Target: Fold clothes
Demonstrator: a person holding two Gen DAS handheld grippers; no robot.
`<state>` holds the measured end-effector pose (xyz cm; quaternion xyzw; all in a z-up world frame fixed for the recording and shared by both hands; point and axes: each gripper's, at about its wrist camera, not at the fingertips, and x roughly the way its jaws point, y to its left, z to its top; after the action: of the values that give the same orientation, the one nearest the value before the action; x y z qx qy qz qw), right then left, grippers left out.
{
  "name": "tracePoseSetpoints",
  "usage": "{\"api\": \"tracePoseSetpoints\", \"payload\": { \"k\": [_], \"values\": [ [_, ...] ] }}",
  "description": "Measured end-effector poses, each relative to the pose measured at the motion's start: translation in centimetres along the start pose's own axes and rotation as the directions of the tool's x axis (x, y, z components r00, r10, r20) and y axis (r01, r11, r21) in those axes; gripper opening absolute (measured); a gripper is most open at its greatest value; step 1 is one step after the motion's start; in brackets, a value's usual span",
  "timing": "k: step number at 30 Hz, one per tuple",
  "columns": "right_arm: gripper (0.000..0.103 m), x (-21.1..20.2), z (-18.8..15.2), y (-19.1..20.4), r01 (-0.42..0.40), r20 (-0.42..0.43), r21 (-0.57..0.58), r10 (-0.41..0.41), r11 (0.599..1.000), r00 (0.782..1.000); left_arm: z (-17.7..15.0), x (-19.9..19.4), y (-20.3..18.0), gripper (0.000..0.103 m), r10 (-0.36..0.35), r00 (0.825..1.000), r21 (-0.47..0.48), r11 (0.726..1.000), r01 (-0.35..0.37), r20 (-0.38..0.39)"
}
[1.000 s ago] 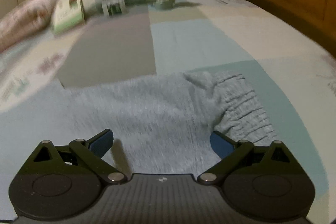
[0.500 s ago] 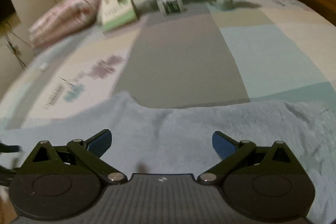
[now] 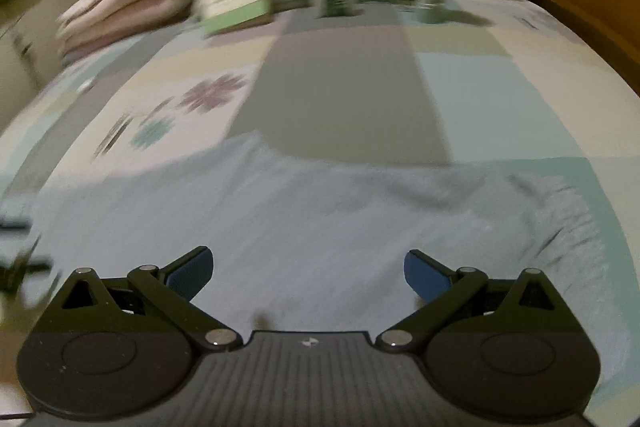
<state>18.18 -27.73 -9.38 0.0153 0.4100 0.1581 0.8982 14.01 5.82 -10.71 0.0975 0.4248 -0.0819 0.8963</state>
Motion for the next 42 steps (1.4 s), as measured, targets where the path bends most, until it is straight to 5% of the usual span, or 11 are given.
{"api": "tracePoseSetpoints", "payload": {
  "k": [10, 17, 25, 42],
  "values": [
    [0.103, -0.8, -6.7, 3.5, 0.137, -0.032, -0.083, -0.140, 0.987, 0.990, -2.2, -0.1, -0.8, 0.094, -0.019, 1.000, 0.028, 0.999, 0.019, -0.013],
    [0.103, -2.5, -4.9, 6.3, 0.101, 0.014, -0.080, -0.100, 0.992, 0.995, -2.2, -1.7, -0.7, 0.094, 0.001, 1.000, 0.037, 0.999, -0.002, 0.019],
    [0.103, 2.1, -3.2, 10.4, 0.041, -0.030, -0.122, -0.045, 0.992, 0.999, -2.9, -2.6, 0.5, 0.094, 0.022, 1.000, 0.024, 0.999, -0.022, 0.023],
    [0.103, 4.3, -5.4, 11.8, 0.110, -0.034, -0.134, -0.115, 0.985, 0.993, -8.2, -4.5, 5.7, 0.095, -0.019, 0.999, -0.130, 0.991, 0.015, -0.026]
  ]
}}
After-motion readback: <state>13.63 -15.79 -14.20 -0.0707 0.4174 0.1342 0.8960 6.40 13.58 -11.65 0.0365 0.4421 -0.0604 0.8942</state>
